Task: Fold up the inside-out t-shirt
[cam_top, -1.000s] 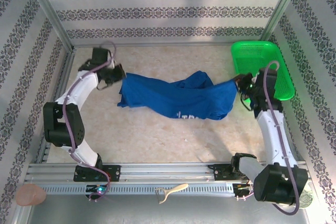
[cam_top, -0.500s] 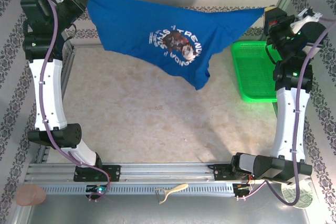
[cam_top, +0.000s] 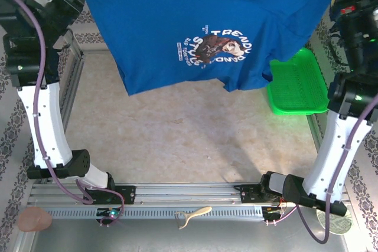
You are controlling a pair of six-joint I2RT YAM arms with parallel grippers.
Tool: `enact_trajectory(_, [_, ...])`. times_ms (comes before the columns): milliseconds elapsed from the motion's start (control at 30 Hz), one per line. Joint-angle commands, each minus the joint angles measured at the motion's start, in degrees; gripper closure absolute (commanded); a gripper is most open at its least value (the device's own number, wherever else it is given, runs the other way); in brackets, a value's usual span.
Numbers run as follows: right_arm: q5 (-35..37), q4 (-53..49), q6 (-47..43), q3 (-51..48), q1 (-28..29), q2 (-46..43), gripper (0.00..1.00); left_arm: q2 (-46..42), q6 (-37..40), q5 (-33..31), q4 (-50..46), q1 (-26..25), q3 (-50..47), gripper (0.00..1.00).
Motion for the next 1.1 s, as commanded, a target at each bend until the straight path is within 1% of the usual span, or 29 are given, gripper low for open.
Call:
enact_trajectory(0, [-1.1,-0.22,0.0,1.36,-0.28,1.85,1.0,2.2,-1.86,0.0,-0.71,1.71,-1.19,1.0])
enact_trajectory(133, [-0.76,-1.39,-2.58,-0.29,1.64,4.25,1.0,6.87,-1.69,1.09,-0.22,2.64,-4.47,1.0])
enact_trajectory(267, [0.47,-2.63,-5.87,0.3,4.65,8.62,1.0,14.08,-3.23,1.81,2.02,2.73,-2.92,1.0])
enact_trajectory(367, [1.22,-3.91,-8.31,3.13,6.81,14.08,1.0,22.96,-5.44,3.18,1.52,2.91,4.6,1.0])
enact_trajectory(467, [0.69,-3.8,-8.83,8.44,8.52,20.88,1.0,32.79,-8.36,4.1,0.73,2.93,16.94,1.0])
enact_trajectory(533, [-0.33,-4.05,-8.42,14.48,9.38,26.62,1.0,39.15,-11.98,3.87,1.22,3.24,26.37,1.0])
enact_trajectory(567, [-0.9,-4.76,-8.34,19.05,9.64,29.47,1.0,41.36,-14.37,3.87,3.01,3.58,28.55,1.0])
enact_trajectory(633, [-1.73,-7.24,-7.09,30.74,9.85,36.72,1.0,43.19,-20.56,3.21,8.84,4.42,28.92,1.0])
enact_trajectory(733, [-0.89,-10.85,-1.74,52.08,9.31,48.39,1.0,43.5,-26.1,1.73,16.32,5.65,28.98,1.0])
enact_trajectory(767, [-0.35,-10.1,1.37,56.66,8.74,51.15,1.0,43.05,-27.39,1.46,18.63,6.18,29.01,1.0])
enact_trajectory(800, [-0.02,-8.59,3.41,57.93,8.32,52.31,1.0,42.57,-28.05,1.02,19.73,6.69,29.02,1.0])
enact_trajectory(833, [0.13,-7.27,4.42,57.35,7.76,52.02,1.0,41.89,-28.38,0.95,20.76,7.32,29.02,1.0])
enact_trajectory(900, [0.26,-6.4,2.23,53.39,7.35,48.84,1.0,40.64,-28.78,2.13,22.23,8.49,29.02,1.0])
enact_trajectory(933, [0.09,-5.75,0.4,49.84,7.14,46.35,1.0,40.06,-28.3,3.18,21.94,9.0,28.93,1.0])
enact_trajectory(1000, [-0.93,-5.02,-2.99,42.79,6.95,41.21,1.0,38.71,-25.34,5.91,19.12,9.19,28.4,1.0])
enact_trajectory(1067, [-3.62,-5.25,-7.02,34.69,7.08,36.3,1.0,37.06,-21.42,9.74,14.47,9.04,26.07,1.0])
